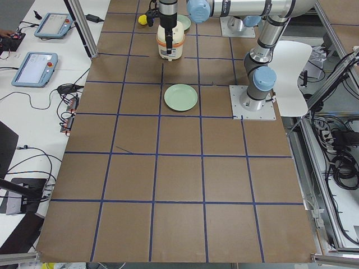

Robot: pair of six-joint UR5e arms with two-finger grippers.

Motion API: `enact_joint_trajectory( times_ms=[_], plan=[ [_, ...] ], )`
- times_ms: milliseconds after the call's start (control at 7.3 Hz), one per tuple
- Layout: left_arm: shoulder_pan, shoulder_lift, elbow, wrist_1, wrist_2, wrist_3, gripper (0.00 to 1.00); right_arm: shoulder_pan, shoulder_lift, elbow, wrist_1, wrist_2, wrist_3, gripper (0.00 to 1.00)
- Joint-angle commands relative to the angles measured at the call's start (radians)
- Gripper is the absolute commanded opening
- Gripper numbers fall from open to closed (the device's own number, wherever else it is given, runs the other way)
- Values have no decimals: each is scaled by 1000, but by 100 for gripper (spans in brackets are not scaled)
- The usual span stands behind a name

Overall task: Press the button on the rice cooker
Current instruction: 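Raise the right gripper away from the rice cooker as the lid opens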

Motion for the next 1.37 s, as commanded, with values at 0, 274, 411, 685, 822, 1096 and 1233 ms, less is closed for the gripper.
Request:
enact_joint_trajectory(
  times_ms=[0, 274, 411, 685, 822, 1096, 1233],
  plan=[
    [0, 1, 1, 0, 0, 0, 100, -1, -6, -58, -10, 4, -11, 45],
    [0, 1, 1, 0, 0, 0, 100, -17, 2, -212, 110, 4, -51, 57],
    [0, 1, 1, 0, 0, 0, 100, -27, 8, -281, 172, -7, -65, 60],
    [0, 1, 1, 0, 0, 0, 100, -76, -15, -334, 272, -14, -123, 74],
    [0, 1, 1, 0, 0, 0, 100, -104, -76, -314, 263, -39, -213, 99],
    [0, 1, 1, 0, 0, 0, 100, -184, -135, -244, 265, -37, -322, 100],
    [0, 0, 1, 0, 0, 0, 100, -192, -170, -174, 254, -25, -356, 100]
  ],
)
